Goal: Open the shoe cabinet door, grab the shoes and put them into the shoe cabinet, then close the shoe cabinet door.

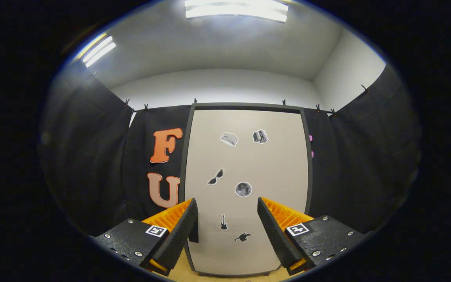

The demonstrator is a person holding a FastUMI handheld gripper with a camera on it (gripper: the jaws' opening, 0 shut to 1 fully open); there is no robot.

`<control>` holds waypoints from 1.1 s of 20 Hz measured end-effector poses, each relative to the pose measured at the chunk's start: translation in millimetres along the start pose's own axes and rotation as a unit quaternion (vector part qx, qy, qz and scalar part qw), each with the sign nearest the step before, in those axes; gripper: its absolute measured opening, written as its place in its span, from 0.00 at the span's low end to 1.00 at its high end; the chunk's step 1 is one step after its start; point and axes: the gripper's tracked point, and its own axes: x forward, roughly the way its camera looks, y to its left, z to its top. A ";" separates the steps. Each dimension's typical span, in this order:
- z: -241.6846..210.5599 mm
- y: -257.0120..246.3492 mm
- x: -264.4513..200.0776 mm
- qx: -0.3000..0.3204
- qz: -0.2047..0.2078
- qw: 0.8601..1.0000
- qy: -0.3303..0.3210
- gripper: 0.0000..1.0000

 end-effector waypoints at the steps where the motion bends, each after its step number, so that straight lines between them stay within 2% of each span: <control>1: -4.7 5.0 2.1 0.003 0.005 1.000 0.005 0.95; 4: -24.1 19.1 13.1 0.009 0.015 1.000 0.026 0.95; 10: -84.6 59.0 48.0 0.025 0.039 0.995 0.093 0.89; 12: -109.1 66.2 62.7 0.032 0.029 0.992 0.120 0.85; 14: -122.8 80.6 76.4 0.039 0.040 0.990 0.132 0.80; 17: -149.8 80.3 92.8 0.028 0.012 0.987 0.157 0.70; 22: -188.5 85.9 114.5 0.024 -0.010 0.982 0.188 0.53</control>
